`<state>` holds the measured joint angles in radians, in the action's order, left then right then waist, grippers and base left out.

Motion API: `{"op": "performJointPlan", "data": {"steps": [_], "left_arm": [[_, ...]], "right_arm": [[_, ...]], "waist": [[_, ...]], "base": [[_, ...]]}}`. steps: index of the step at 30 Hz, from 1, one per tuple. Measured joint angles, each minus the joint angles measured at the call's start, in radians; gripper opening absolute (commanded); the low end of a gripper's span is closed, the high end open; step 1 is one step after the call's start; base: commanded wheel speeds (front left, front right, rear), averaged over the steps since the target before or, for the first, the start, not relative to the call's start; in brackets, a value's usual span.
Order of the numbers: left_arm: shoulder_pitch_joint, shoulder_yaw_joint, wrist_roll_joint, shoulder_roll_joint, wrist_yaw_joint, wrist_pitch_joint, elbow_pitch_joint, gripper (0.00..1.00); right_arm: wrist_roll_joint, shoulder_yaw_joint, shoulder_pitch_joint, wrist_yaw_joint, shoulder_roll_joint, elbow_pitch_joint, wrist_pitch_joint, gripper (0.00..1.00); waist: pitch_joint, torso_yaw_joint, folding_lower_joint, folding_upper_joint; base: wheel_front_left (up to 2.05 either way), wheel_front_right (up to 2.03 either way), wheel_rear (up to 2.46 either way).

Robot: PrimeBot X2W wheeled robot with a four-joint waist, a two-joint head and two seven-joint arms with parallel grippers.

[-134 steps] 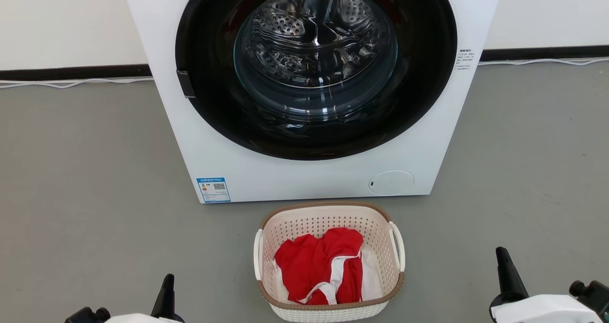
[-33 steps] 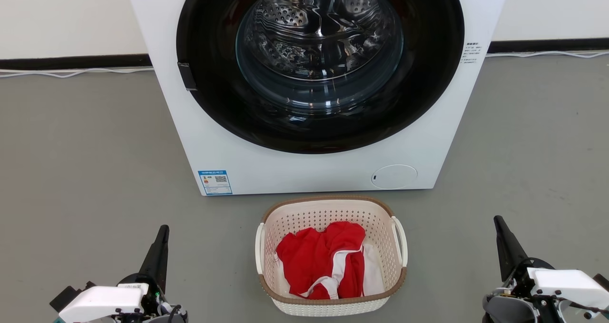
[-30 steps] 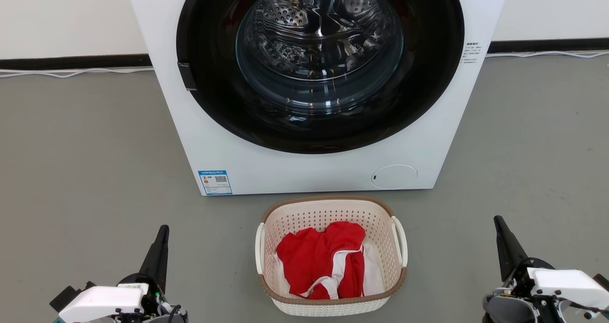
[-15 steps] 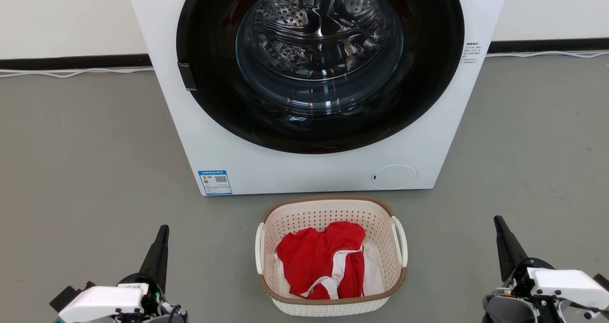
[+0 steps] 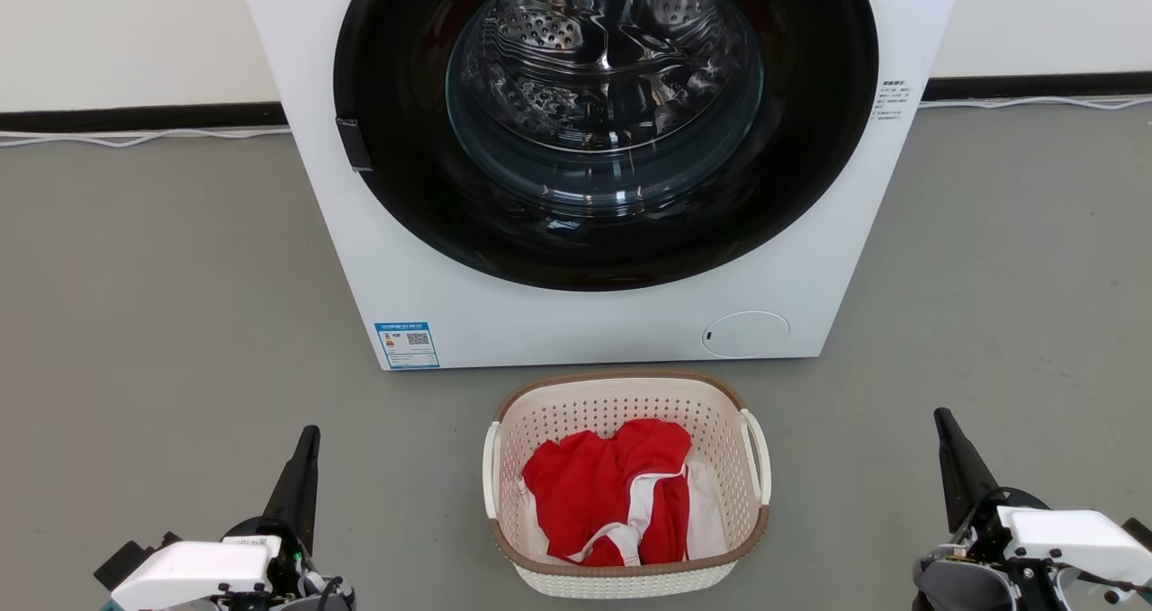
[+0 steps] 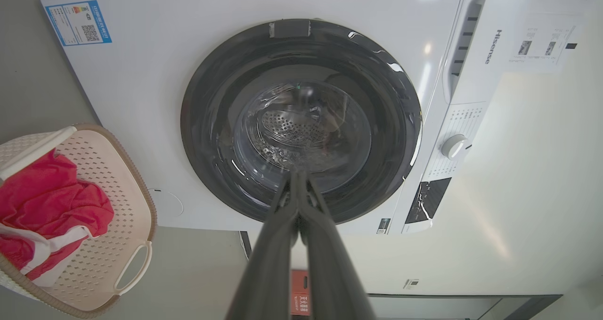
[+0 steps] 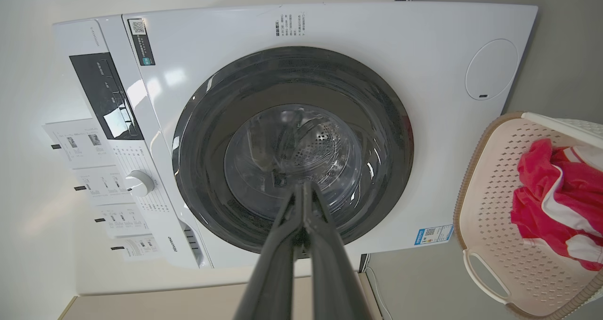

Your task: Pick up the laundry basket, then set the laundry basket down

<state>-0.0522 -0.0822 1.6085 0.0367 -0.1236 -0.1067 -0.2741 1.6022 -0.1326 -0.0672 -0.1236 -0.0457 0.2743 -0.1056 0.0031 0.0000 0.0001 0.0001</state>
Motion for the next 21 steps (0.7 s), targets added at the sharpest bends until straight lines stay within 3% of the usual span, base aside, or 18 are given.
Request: {"op": "performJointPlan", "data": {"steps": [21], "left_arm": [[0.0, 0.0, 0.0, 0.0, 0.0, 0.0, 0.0, 0.0]], "right_arm": [[0.0, 0.0, 0.0, 0.0, 0.0, 0.0, 0.0, 0.0]], "waist": [[0.0, 0.0, -0.0001, 0.0]], "base": [[0.0, 0.0, 0.0]]}}
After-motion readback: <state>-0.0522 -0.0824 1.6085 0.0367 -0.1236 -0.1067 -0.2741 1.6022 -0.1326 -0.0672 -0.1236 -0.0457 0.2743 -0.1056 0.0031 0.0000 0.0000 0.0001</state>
